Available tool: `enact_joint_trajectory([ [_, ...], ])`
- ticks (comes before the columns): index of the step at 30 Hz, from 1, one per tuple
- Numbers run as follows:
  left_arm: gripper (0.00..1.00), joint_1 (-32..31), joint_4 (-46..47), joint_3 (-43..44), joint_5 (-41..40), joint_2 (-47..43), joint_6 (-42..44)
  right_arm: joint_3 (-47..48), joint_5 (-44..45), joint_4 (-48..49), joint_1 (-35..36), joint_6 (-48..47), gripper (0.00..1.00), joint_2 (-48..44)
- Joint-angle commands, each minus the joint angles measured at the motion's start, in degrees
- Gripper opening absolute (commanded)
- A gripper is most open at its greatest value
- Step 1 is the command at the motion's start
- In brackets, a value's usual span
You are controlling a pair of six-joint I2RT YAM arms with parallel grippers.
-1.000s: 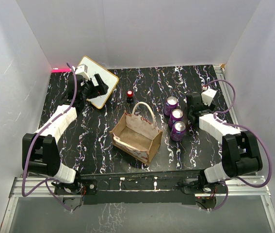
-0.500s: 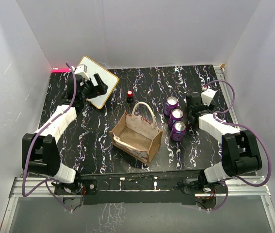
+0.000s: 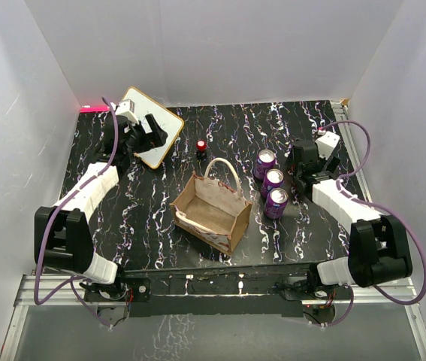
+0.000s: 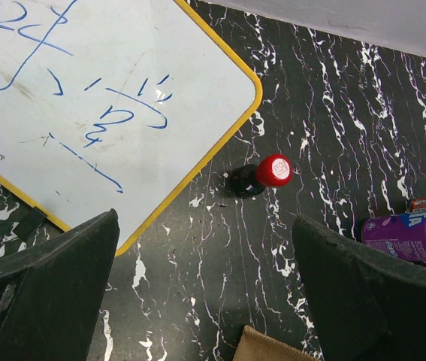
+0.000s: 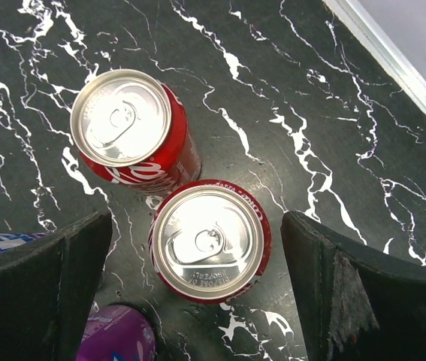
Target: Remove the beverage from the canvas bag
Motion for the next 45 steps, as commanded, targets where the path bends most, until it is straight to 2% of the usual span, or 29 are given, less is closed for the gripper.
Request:
enact_joint_trajectory([
  [1, 0.97, 0.4, 0.6, 2.0, 0.7, -2.5, -0.2, 0.6, 0.5, 1.6, -0.3, -1.4, 0.99, -3.8],
  [7, 0.97, 0.4, 0.7, 1.9, 0.9, -2.4, -0.3, 7.9, -8.6, -7.1, 0.0, -3.2, 0.99, -3.8],
  [9, 0.97, 0.4, 0.8, 1.9, 1.1, -2.4, -0.5, 11.1, -15.5, -9.1, 1.6, -7.3, 0.99, -3.9],
  [10, 0.97, 0.4, 0.9, 1.8, 1.1, -2.4, -0.5, 12.4, -16.2, -9.4, 3.6, -9.0, 0.99, -4.0],
  [15, 0.97, 0.4, 1.1, 1.7, 1.3, -1.5, -0.6, 21.6, -6.8, -11.2, 18.0, -16.3, 0.99, -2.3],
  [20, 0.97, 0.0, 0.5, 1.7, 0.1, -1.0, 0.5, 37.4, -5.4, -23.8, 25.8, -16.3, 0.99, 5.4],
  [24, 0.97, -2.1, -1.8, 3.0, -2.6, -1.5, 4.1, 46.2, -2.2, -29.9, 31.7, -15.7, 0.99, 7.0],
  [29, 0.97, -2.9, -12.9, 12.8, -0.8, -4.0, 5.6, 50.3, -5.8, -31.8, 36.2, -17.5, 0.99, -0.9],
  [34, 0.97, -2.8, -22.3, 23.5, 3.1, -12.7, 8.0, 48.2, -14.4, -24.9, 36.3, -18.9, 0.99, -16.0],
  [37, 0.97, -2.9, -26.6, 28.4, 4.6, -18.5, 9.7, 49.2, -16.5, -22.9, 36.3, -19.0, 0.99, -21.7],
  [41, 0.97, -2.9, -28.2, 29.9, 6.1, -26.8, 10.8, 52.7, -15.7, -24.3, 36.3, -18.8, 0.98, -25.2],
  [45, 0.97, -2.8, -24.7, 26.1, 6.2, -35.1, 9.3, 56.2, -13.5, -28.0, 36.3, -17.8, 0.98, -26.6],
])
